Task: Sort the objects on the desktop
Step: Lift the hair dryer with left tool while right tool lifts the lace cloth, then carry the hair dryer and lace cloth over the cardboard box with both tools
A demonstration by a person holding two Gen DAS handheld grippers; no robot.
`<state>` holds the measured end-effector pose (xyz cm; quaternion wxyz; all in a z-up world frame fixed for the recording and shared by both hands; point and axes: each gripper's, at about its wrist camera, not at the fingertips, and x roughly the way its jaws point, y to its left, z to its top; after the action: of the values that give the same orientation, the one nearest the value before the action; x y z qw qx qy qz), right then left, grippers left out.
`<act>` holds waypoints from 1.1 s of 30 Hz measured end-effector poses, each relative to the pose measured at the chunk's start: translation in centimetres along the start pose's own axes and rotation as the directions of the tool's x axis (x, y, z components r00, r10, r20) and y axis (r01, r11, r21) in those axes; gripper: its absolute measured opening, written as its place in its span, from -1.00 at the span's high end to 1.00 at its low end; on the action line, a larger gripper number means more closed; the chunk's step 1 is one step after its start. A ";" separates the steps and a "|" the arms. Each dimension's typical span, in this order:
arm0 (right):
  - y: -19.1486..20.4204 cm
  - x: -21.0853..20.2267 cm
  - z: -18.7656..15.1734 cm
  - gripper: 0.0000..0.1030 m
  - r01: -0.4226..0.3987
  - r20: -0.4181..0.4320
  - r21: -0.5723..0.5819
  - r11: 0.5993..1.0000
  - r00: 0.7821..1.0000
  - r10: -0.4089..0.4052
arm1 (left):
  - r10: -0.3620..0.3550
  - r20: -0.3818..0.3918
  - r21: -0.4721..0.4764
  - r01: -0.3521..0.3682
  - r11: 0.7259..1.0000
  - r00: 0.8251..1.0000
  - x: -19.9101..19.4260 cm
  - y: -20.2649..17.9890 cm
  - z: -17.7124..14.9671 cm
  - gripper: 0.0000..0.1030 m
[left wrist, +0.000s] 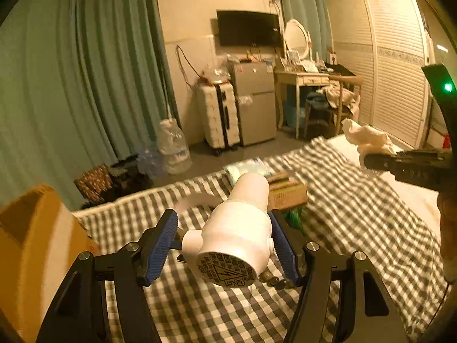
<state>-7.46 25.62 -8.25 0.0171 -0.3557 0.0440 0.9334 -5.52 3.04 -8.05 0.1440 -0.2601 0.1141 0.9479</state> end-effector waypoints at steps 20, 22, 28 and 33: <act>3.7 -8.1 1.8 0.69 -0.115 0.095 0.002 0.993 0.989 0.114 | 0.196 0.091 -0.168 -0.179 0.969 0.976 -10.8 3.8 4.6 -0.30; 4.3 -8.8 2.1 0.69 -0.121 0.098 -0.008 0.993 0.988 0.121 | 0.200 0.107 -0.174 -0.180 0.968 0.974 -11.7 4.2 4.7 -0.30; 6.9 -11.3 2.8 0.69 -0.138 0.139 -0.068 0.988 0.979 0.146 | 0.235 0.094 -0.219 -0.211 0.953 0.967 -13.9 6.5 4.7 -0.30; 9.5 -13.1 3.3 0.69 -0.176 0.179 -0.091 0.980 0.965 0.190 | 0.292 0.108 -0.255 -0.257 0.932 0.950 -16.0 8.5 5.1 -0.30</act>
<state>-0.48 16.48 3.56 -0.0784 -0.2614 0.0400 0.9612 2.49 -6.86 5.91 -0.0145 -0.1876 0.0246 0.9818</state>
